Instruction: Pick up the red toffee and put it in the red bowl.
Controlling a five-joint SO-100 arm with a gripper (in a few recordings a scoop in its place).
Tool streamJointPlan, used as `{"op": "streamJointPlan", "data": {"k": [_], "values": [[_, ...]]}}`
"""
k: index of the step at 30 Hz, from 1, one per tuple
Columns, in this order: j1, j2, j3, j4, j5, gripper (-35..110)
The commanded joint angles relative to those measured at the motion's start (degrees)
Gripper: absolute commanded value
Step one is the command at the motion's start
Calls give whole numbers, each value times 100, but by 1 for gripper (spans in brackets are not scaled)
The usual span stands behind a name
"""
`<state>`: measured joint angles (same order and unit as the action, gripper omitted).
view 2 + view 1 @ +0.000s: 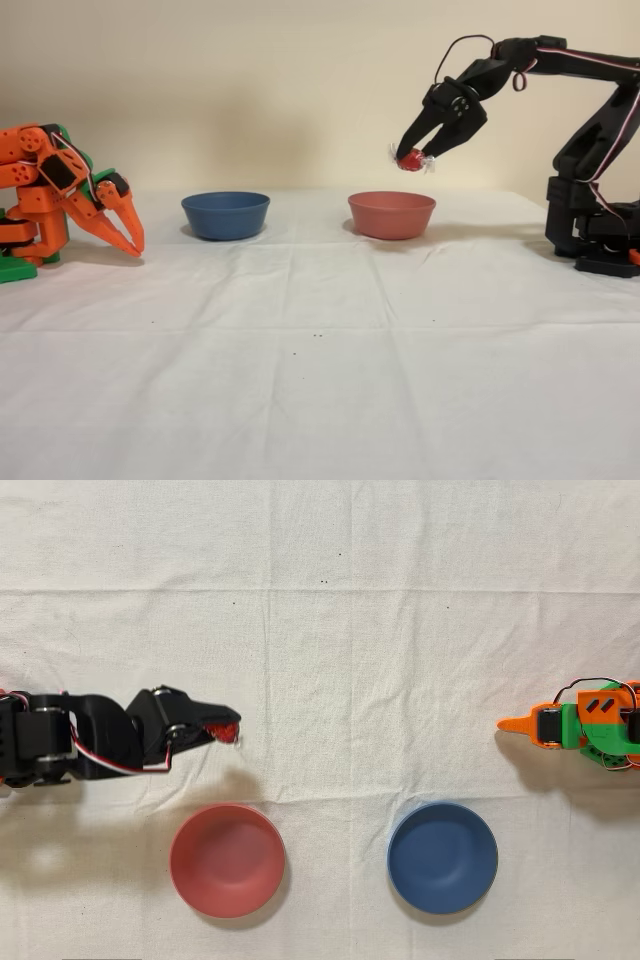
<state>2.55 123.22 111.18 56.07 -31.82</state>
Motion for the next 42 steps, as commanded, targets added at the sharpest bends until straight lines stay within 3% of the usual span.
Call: {"op": "streamJointPlan", "data": {"k": [1, 23, 42], "values": [[677, 255, -343, -167, -229, 11], [3059, -826, -448, -1151, -773, 11], [3234, -1222, 9, -1406, -809, 11]]}}
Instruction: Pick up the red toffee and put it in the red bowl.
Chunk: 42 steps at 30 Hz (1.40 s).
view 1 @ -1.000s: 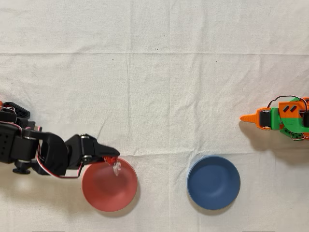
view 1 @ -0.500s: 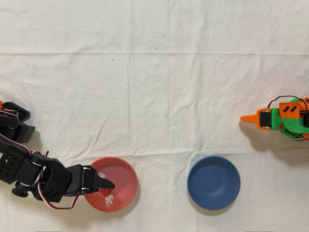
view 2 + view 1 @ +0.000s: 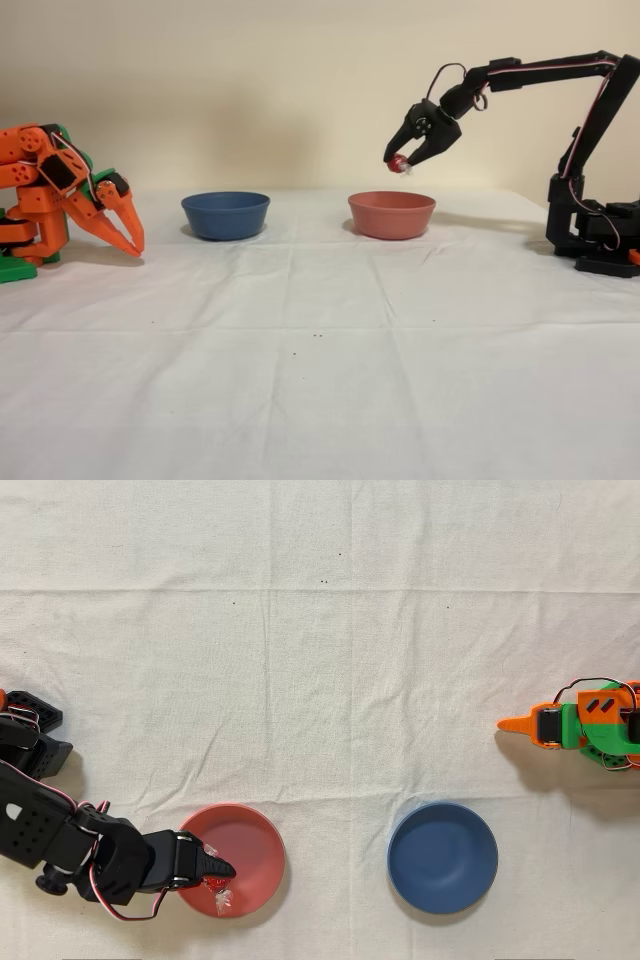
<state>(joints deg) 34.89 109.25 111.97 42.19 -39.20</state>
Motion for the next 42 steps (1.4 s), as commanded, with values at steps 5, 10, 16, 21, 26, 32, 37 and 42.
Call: {"op": "streamJointPlan", "data": {"k": [5, 10, 16, 21, 26, 32, 37, 42], "values": [[-9, 202, 35, -79, -53, 17], [-9, 167, 97, -132, -44, 24], [-9, 167, 132, -167, -114, 28], [-9, 149, 141, -211, -185, 29], [-18, 246, 97, -167, -70, 28], [-202, 738, 202, 185, 308, 24], [-668, 1336, 229, 958, 923, 10], [-1020, 2224, 888, 729, 2268, 1]]}}
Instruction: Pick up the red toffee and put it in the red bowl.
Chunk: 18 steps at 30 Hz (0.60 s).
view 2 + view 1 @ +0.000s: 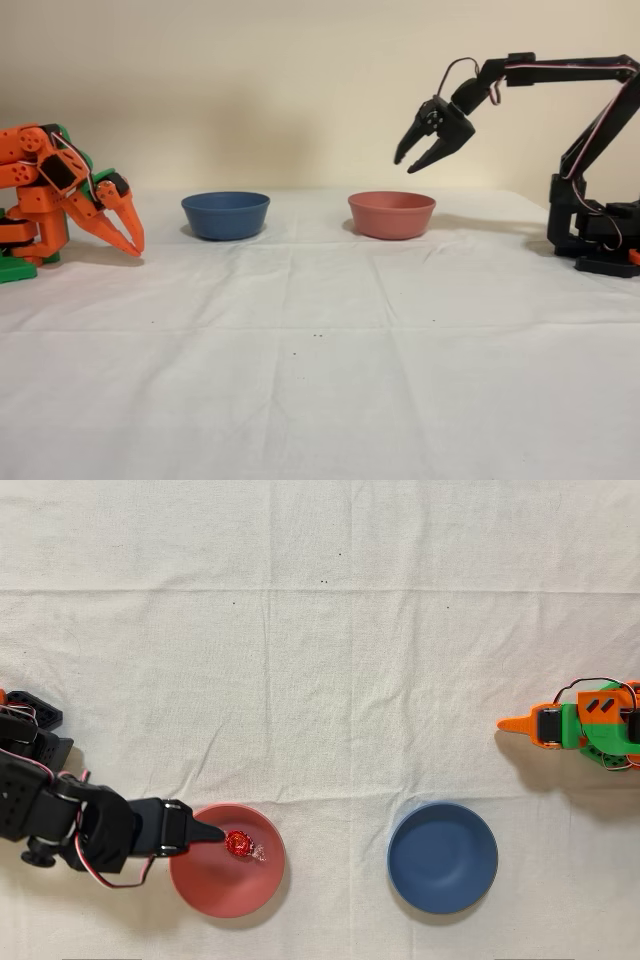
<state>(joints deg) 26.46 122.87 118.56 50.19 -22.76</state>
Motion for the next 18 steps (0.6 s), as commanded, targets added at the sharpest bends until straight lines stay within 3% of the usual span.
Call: {"op": "streamJointPlan", "data": {"k": [1, 8, 18], "values": [[-281, 1099, 448, -220, 747, 1], [-1195, 2839, 1670, -431, 809, 1], [-1784, 4500, 2812, -536, 1767, 1]]}}
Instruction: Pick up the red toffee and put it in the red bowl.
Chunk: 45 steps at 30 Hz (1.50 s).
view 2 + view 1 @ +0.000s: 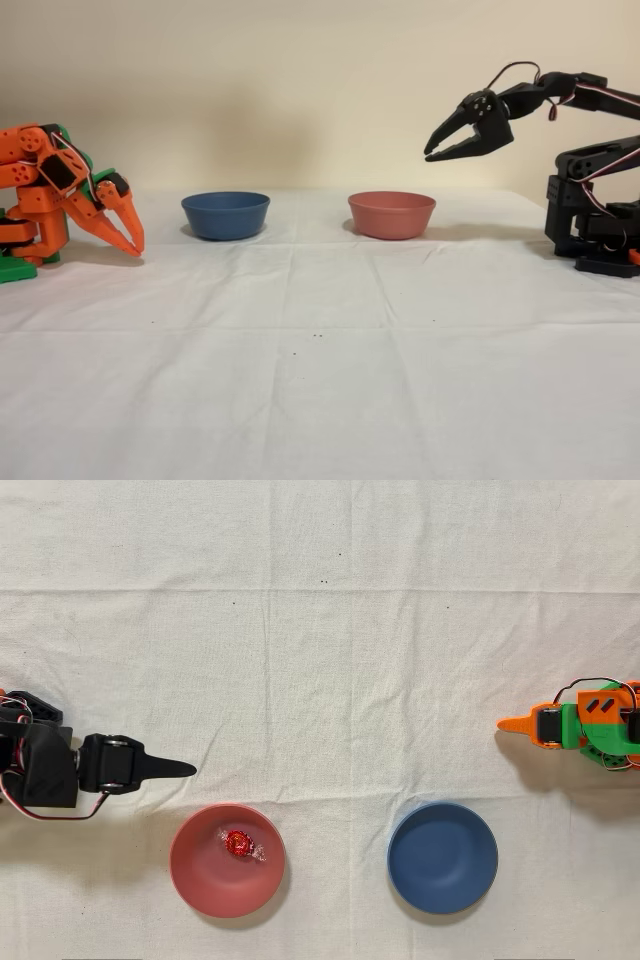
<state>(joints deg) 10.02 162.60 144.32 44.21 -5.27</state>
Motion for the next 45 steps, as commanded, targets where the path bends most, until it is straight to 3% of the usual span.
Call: {"op": "streamJointPlan", "data": {"k": [1, 10, 22, 28, 32, 45], "values": [[-185, 686, 404, 62, 9, 1], [-404, 2171, 1934, -70, 62, 1], [-606, 2171, 3120, -220, 202, 1], [-633, 2171, 3120, 35, 765, 1], [-633, 2171, 3120, 668, 765, 1], [-615, 2171, 3120, 650, 448, 1]]}}
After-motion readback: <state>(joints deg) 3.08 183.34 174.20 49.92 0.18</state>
